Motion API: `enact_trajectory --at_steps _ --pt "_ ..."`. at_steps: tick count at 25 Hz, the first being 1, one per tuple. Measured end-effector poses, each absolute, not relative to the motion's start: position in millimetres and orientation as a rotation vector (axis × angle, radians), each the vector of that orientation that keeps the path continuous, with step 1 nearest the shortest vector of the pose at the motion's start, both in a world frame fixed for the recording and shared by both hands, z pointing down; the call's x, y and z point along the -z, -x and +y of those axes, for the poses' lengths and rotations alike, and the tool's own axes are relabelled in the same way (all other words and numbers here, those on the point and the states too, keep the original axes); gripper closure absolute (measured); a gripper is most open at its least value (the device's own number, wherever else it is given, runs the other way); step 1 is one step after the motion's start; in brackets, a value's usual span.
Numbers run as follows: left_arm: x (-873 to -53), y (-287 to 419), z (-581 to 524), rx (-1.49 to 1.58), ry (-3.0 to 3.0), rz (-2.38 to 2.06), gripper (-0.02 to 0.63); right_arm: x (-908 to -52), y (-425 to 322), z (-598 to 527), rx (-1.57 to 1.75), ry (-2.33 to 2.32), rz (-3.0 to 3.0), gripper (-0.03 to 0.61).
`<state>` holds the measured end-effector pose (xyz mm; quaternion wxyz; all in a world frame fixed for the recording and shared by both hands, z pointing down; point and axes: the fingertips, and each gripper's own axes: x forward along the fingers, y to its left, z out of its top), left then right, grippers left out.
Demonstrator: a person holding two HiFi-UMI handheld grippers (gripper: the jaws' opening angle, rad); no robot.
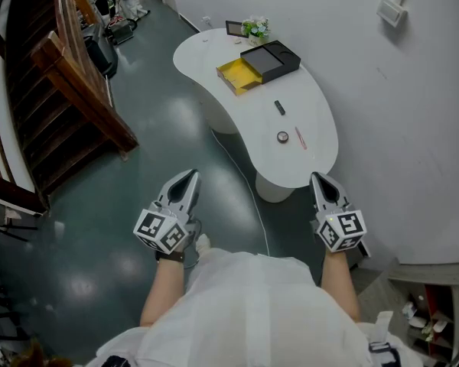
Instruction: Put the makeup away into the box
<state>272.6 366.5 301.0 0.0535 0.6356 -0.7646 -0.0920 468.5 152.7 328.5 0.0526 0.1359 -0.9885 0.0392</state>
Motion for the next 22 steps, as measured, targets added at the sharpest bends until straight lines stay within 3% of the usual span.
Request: enact_trajectory --at_steps 13,22 --pt "-308 -263 366 0.294 -1.903 -2.335 0.595 -337 -457 146 -0.134 -0.396 -2.996 0.569" --pt "-312 -197 361 0.328 -1.897 -2.336 0.595 -340 -388 143 -0.118 -0.371 -2.983 0.569"
